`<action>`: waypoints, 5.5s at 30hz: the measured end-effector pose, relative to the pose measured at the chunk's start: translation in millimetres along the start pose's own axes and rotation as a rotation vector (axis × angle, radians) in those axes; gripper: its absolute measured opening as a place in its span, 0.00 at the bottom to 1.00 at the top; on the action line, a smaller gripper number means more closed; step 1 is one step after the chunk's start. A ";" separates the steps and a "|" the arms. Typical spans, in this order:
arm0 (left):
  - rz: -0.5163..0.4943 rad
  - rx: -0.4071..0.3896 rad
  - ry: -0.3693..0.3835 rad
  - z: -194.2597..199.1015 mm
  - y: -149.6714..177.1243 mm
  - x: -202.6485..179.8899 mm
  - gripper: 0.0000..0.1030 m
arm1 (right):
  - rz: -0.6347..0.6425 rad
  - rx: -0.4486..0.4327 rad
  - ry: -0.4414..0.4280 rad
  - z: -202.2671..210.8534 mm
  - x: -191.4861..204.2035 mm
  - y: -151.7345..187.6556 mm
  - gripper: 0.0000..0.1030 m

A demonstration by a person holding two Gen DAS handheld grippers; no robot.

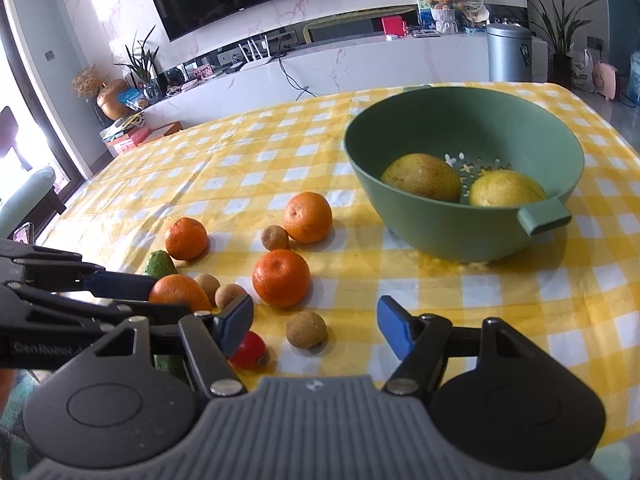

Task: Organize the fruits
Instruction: 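Grasp a mandarin with the left tool while the right tool grasps another mandarin, then carry both mandarins over the colander and release them inside, then withdraw both tools and move toward the remaining mandarins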

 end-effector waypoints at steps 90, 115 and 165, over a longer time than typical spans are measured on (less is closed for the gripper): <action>0.032 -0.168 0.047 38.3 -62.7 -46.9 0.46 | 0.027 -0.231 0.124 59.1 -29.9 -41.5 0.40; -0.077 -0.057 0.035 -47.8 -141.9 -92.4 0.46 | 0.027 -0.182 0.330 2.2 -100.3 -82.2 0.39; -0.112 -0.092 -0.058 -37.1 -143.0 -97.7 0.55 | 0.039 -0.251 0.314 12.8 -87.2 -72.8 0.65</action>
Point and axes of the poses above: each gripper's, at about its wrist camera, not at the fingertips, and z roughly against the way its jaws point, x to its left, y to its underside, the point moved 4 cm from there along -z, roughly the way its jaws point, and after that the axes turned 7 degrees about x, right-handed, at the moved point
